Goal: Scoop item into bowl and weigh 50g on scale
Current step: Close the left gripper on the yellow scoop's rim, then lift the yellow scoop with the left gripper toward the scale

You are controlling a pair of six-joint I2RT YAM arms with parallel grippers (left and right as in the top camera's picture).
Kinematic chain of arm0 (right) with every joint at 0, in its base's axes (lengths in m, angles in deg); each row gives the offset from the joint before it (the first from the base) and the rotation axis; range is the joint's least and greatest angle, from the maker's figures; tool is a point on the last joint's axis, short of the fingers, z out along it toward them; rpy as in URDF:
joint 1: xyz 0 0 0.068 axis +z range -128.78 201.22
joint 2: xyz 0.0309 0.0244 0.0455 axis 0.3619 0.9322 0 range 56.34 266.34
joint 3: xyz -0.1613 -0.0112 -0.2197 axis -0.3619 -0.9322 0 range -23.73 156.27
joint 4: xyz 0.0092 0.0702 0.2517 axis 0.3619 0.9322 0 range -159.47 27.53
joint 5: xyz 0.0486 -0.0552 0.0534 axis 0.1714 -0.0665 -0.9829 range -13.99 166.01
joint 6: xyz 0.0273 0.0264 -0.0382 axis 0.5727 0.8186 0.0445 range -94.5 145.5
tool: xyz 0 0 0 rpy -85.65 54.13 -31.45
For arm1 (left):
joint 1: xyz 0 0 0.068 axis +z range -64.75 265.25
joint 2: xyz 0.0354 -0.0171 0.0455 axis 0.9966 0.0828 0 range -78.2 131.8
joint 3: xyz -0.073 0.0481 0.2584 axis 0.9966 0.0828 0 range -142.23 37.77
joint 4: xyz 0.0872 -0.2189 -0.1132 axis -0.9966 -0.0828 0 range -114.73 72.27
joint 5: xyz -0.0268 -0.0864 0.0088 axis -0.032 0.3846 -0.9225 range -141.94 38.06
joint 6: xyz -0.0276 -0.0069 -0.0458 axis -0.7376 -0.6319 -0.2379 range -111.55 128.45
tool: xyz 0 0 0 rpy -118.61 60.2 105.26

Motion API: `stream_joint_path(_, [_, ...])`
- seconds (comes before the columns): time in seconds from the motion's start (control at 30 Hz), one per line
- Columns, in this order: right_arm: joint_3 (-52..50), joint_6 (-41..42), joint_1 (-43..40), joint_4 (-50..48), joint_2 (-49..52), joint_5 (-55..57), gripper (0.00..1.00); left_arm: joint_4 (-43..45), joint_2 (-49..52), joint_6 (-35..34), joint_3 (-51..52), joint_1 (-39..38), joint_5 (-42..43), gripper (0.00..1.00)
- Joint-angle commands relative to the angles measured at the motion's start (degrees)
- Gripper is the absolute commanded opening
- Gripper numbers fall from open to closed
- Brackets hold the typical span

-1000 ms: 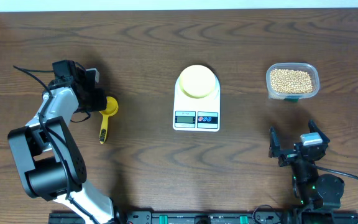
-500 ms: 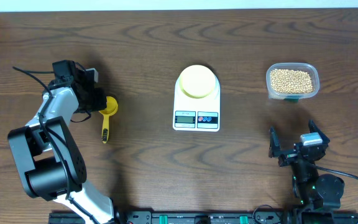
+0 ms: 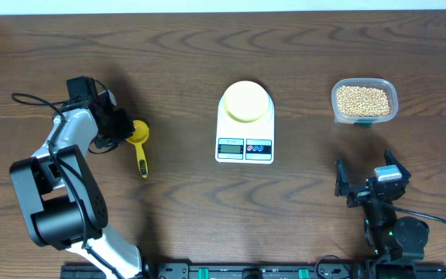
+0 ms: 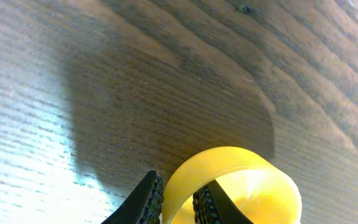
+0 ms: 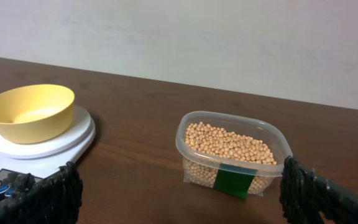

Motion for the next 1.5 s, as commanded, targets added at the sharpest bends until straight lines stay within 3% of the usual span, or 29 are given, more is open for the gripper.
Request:
stream_joint_path(0.0, [-0.1,0.7,0.3,0.2,-0.3,-0.5,0.99,0.7,0.3,-5.7,0.7,0.1,-2.4,0.2])
stream_joint_path(0.4, [-0.1,0.7,0.3,0.2,-0.3,-0.5,0.99,2.6,0.3,2.6,0.7,-0.1,-5.4,0.19])
stream_joint_path(0.77, [-0.1,0.7,0.3,0.2,-0.3,-0.5,0.99,2.7,3.0,4.9,0.7,-0.2,-5.4,0.19])
stream_joint_path(0.9, [-0.1,0.7,0.3,0.2,-0.3,-0.5,0.99,3.2,5.9,4.9,0.7,-0.2,-5.4,0.08])
stream_joint_path(1.13, [-0.1,0.7,0.3,0.2,-0.3,-0.5,0.99,4.1,5.8,4.8,0.6,-0.2,-5.4,0.07])
stream_joint_path(1.27, [-0.1,0.7,0.3,0.2,-0.3,-0.5,0.99,4.2,2.0,1.6,0.5,-0.2,-5.4,0.08])
stream_joint_path(1.47, [-0.1,0.7,0.3,0.2,-0.3,-0.5,0.99,6.2,-11.1,-11.8,0.2,-0.2,-5.4,0.07])
